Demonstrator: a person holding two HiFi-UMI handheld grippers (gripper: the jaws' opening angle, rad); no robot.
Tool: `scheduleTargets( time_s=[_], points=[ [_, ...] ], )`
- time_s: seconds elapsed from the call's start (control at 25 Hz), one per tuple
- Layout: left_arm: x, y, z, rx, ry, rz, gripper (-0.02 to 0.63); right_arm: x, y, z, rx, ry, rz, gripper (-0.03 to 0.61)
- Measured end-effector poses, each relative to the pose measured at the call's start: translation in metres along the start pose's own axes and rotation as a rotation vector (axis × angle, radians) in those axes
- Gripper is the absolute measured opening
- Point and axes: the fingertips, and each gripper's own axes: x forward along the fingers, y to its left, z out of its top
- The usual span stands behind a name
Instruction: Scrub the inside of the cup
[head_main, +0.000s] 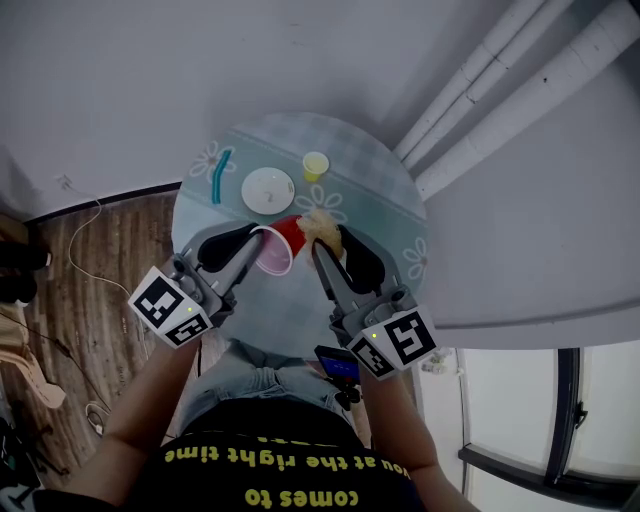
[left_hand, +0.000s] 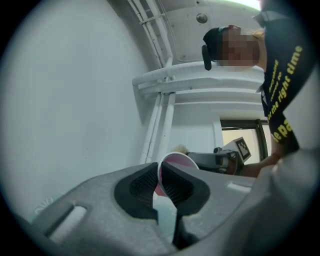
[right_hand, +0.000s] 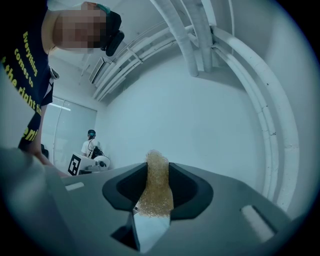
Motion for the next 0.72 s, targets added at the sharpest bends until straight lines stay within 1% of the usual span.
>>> scheduleTargets(
  time_s=[0.16,0.32,0.72],
  points=[
    [0.000,0.003,-0.001,0.023,0.011,0.013,0.029,-0.001,0.015,0.008,0.011,-0.014,0.042,0.137],
    [0.000,0.001,-0.002,0.058,0.025,0.009,0.029,-0.003,0.026,0.013,0.009,-0.019,0.069,0.137],
    [-0.001,-0.012,-0.002,0.156,0.058,-0.052,0.029,0.002,-0.004,0.000,0.002,0.020,0.009,0.137]
  ],
)
